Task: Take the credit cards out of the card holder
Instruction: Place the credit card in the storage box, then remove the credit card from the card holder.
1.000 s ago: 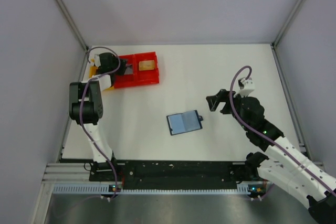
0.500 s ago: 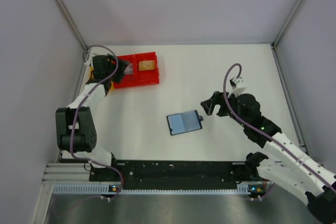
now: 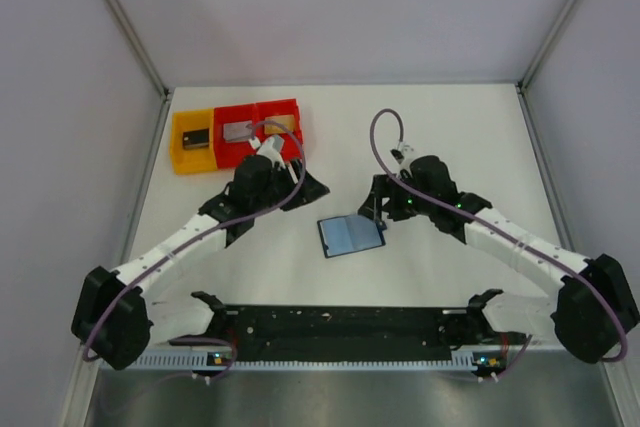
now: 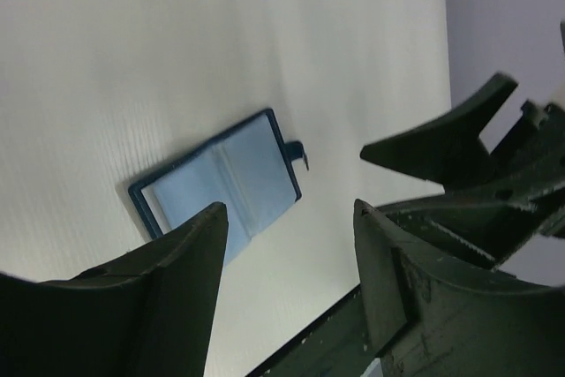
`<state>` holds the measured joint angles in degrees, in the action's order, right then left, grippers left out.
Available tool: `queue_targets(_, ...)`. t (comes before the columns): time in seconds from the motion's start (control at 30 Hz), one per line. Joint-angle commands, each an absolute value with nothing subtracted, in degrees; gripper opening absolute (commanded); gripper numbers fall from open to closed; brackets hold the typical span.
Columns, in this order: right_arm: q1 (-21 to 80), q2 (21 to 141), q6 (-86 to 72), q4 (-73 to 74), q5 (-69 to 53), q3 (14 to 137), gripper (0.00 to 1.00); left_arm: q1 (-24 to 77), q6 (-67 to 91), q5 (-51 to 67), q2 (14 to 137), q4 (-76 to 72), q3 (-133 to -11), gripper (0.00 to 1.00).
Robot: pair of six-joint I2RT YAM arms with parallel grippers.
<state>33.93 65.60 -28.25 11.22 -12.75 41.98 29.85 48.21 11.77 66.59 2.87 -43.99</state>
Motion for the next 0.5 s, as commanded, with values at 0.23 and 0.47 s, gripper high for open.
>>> queue_targets(0.23, 32.2, 81.9, -26.9, 10.6, -15.7, 49.3, 0.63, 40.7, 45.9, 15.5, 76.2, -6.2, -40.3, 0.49)
queue_targets(0.47, 32.2, 86.7, -26.5, 9.6, -13.6, 49.9, 0.57, 41.1, 44.3, 15.6, 83.0, -6.0, -38.2, 0.36)
